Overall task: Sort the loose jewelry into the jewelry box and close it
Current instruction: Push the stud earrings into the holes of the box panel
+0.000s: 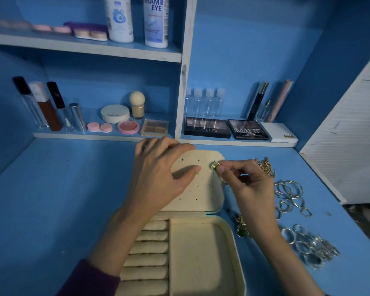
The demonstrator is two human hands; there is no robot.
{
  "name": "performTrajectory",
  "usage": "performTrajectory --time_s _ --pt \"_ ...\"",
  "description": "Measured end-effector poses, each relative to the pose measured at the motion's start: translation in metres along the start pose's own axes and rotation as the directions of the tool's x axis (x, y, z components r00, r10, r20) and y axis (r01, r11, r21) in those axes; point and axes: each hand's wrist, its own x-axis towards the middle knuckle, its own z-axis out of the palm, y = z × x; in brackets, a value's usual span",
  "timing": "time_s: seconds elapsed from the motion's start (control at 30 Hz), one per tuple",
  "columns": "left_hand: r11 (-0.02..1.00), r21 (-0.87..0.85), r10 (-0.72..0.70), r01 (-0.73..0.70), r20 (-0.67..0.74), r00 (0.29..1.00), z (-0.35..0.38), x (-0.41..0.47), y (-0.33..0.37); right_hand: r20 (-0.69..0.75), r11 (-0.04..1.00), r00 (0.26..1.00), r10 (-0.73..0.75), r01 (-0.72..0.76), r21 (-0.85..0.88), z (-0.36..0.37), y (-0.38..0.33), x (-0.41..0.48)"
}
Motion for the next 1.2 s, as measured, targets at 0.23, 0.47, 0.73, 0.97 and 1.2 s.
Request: performTrajectory --time_s 0.23,0.47,0.73,0.97,1.2 --pt "0.996 0.086 -0.025 0.021 0.039 0.999 -0.003 0.005 0.011 0.031 0.995 0.996 0.088 -0.089 0.042 0.002 -0.001 0.002" --pt "0.990 0.097 -0.111 0.106 0.045 0.993 0.001 0.017 0.021 0.119 0.977 0.978 0.174 -0.187 0.104 -0.005 -0.005 0.005" --pt "0.992 0.079 -0.106 0.102 0.048 0.993 0.003 0.011 0.019 0.195 0.987 0.969 0.153 -0.161 0.027 -0.023 -0.009 0.024" --pt "0.992 0.118 -0.045 0.047 -0.016 0.999 0.004 0.008 0.018 0.223 0.868 0.974 -0.033 0.139 -0.477 -0.071 0.013 0.043" --pt "0.991 0.133 -0.009 0.015 -0.049 0.999 0.004 0.007 0.018 0.400 0.684 0.914 -0.067 0.334 -0.649 -0.075 0.028 0.040"
